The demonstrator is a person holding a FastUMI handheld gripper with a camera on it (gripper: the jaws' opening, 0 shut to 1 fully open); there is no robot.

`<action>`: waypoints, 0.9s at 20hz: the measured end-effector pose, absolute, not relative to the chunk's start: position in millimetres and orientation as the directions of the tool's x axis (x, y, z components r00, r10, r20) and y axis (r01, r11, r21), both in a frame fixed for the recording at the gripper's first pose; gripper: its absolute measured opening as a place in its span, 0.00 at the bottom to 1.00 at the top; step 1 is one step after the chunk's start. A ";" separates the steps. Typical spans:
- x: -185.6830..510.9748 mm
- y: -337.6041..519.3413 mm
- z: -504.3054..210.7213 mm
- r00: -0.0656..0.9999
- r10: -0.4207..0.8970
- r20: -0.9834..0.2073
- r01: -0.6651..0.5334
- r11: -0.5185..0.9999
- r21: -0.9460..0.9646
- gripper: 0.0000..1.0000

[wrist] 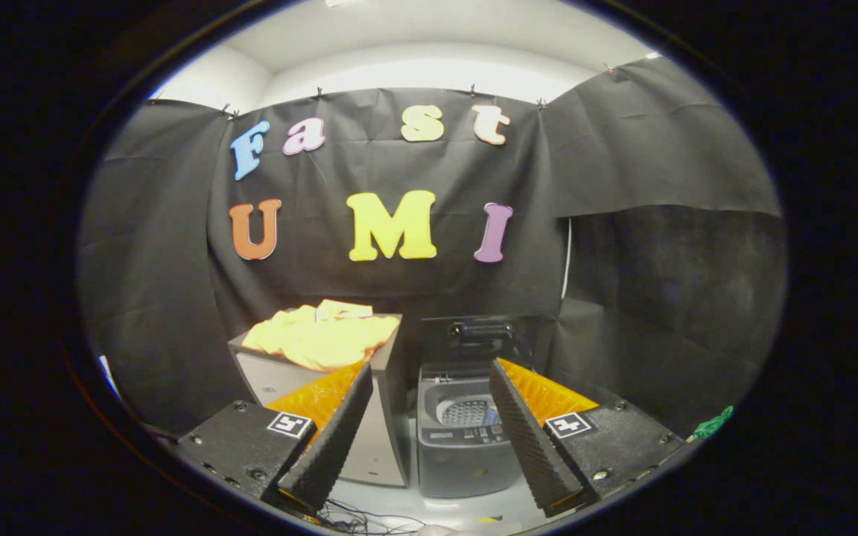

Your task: Put the clothes into the washing machine and then close the washing machine lid.

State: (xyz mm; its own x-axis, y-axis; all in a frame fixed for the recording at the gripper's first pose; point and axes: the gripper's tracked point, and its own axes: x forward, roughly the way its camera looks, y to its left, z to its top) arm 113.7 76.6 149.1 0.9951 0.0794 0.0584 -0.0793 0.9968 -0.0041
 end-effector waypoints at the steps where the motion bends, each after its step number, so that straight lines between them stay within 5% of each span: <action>1: 124.4 86.2 160.6 0.994 0.094 0.061 -0.094 0.996 -0.003 0.99; 10: 239.7 192.4 238.2 0.973 0.217 0.083 -0.219 0.976 0.008 0.99; 18: 345.6 294.3 250.1 0.962 0.273 -0.027 -0.271 0.961 0.063 0.99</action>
